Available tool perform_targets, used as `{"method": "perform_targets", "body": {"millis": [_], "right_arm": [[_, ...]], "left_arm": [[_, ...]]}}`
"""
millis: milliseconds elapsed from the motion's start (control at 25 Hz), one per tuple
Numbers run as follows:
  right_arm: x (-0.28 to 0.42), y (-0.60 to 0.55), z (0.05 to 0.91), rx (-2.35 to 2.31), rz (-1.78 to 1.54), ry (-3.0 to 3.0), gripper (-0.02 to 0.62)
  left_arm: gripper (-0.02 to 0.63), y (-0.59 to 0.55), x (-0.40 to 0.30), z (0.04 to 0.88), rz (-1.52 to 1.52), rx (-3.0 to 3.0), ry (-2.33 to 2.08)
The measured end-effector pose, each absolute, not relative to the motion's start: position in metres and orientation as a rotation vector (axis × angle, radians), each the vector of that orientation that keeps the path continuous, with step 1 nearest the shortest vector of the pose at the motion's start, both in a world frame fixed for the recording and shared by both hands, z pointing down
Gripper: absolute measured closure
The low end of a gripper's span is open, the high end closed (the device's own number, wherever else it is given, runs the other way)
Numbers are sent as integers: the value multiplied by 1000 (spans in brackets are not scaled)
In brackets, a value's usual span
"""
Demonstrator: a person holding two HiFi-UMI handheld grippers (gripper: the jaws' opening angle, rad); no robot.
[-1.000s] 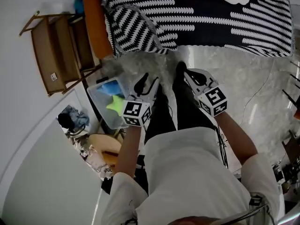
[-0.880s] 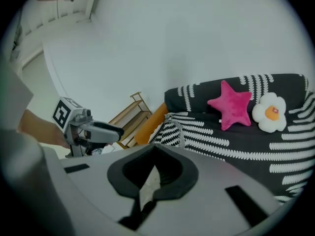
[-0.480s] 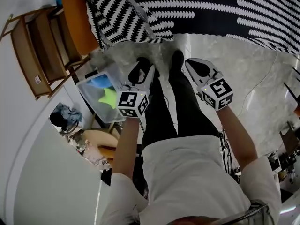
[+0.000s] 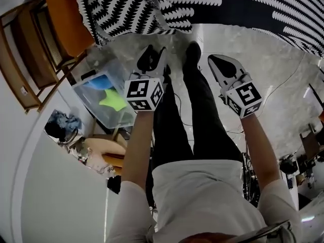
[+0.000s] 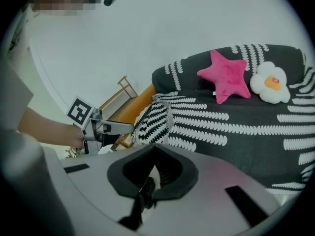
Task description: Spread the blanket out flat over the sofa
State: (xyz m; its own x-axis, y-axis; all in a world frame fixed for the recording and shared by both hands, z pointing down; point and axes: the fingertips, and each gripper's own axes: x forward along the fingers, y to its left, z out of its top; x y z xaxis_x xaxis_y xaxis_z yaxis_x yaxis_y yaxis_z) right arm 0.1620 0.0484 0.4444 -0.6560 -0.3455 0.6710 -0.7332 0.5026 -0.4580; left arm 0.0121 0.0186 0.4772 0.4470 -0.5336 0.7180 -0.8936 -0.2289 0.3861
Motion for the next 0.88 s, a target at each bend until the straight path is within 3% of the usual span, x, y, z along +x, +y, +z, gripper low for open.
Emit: {"method": "perform_targets", "body": {"millis": [520, 880], "right_arm": [[123, 38, 547, 813, 1024, -2235, 591], [116, 16, 573, 832, 1033, -2237, 591]], "left_arm": [[419, -1, 5, 616, 624, 1842, -1157], [408, -24, 7, 685, 659, 1802, -1112]]}}
